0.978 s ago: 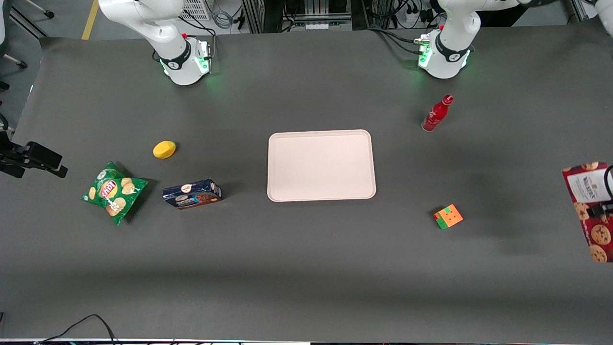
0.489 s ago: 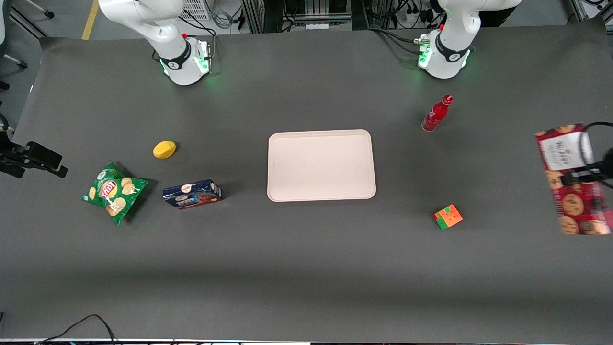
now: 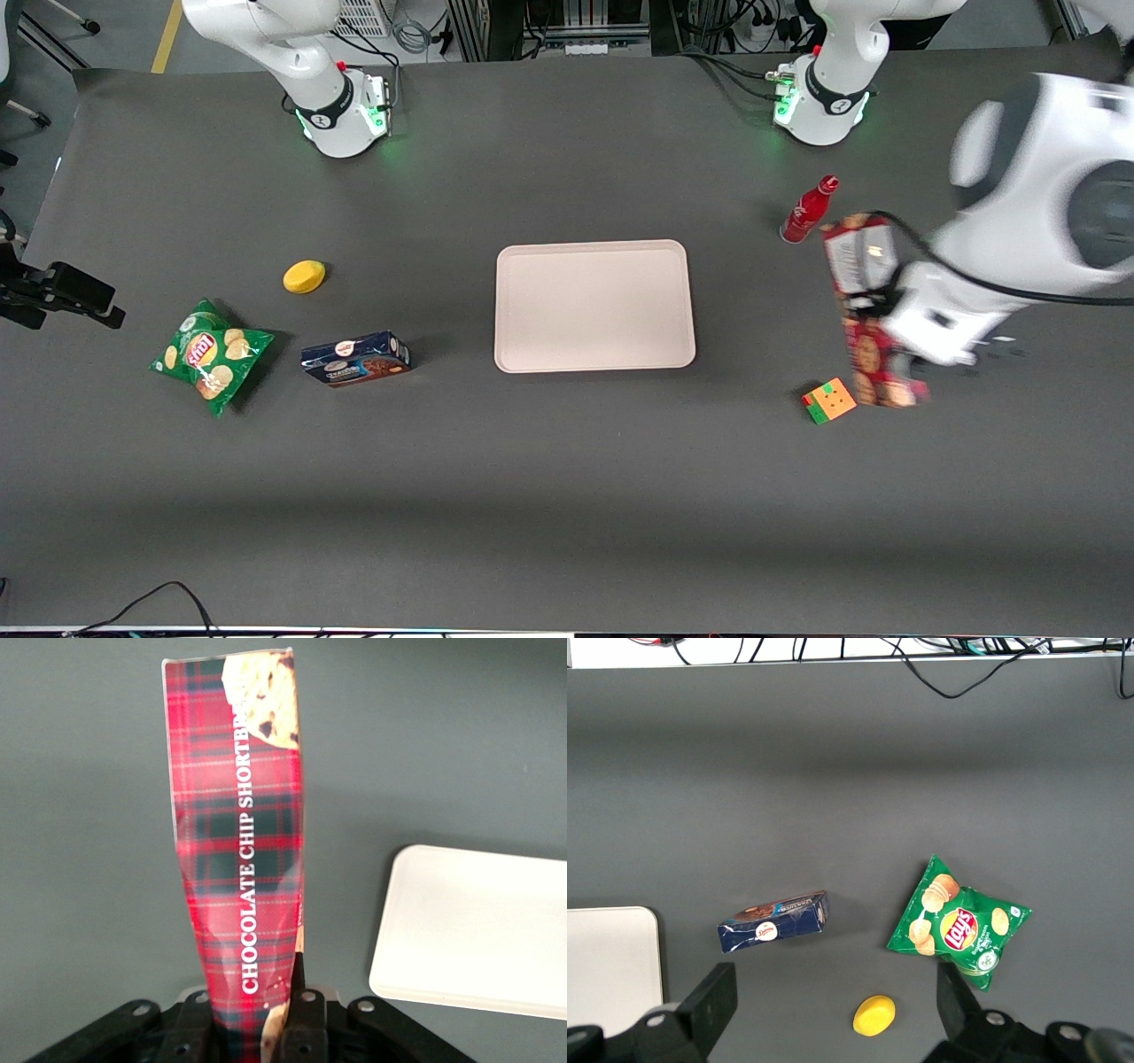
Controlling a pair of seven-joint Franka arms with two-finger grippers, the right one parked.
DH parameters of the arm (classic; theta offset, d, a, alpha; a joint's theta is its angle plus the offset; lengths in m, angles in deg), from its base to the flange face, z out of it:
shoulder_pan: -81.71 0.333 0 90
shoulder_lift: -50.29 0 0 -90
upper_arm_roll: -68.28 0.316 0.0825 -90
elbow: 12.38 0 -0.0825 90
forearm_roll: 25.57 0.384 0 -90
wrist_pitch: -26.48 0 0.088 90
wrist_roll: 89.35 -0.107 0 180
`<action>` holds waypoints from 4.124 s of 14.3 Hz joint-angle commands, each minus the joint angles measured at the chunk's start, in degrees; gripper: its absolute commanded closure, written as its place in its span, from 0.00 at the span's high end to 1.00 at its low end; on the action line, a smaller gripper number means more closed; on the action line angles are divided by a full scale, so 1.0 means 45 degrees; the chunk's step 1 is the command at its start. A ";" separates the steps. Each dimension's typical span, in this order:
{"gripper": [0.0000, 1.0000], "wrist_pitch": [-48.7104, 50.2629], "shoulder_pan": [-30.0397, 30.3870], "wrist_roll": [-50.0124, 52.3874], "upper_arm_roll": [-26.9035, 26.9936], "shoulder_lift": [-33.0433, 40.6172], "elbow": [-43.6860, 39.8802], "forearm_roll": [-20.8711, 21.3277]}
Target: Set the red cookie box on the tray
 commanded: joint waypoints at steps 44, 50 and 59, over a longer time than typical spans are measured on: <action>1.00 -1.0988 -0.0491 1.0366 -0.4954 -0.3767 0.7648 0.7806; 1.00 -0.9802 -0.0433 1.0289 -0.5715 -0.3164 0.6225 0.7300; 1.00 -0.2771 0.0017 0.2273 -0.4627 -0.0334 0.1304 0.3238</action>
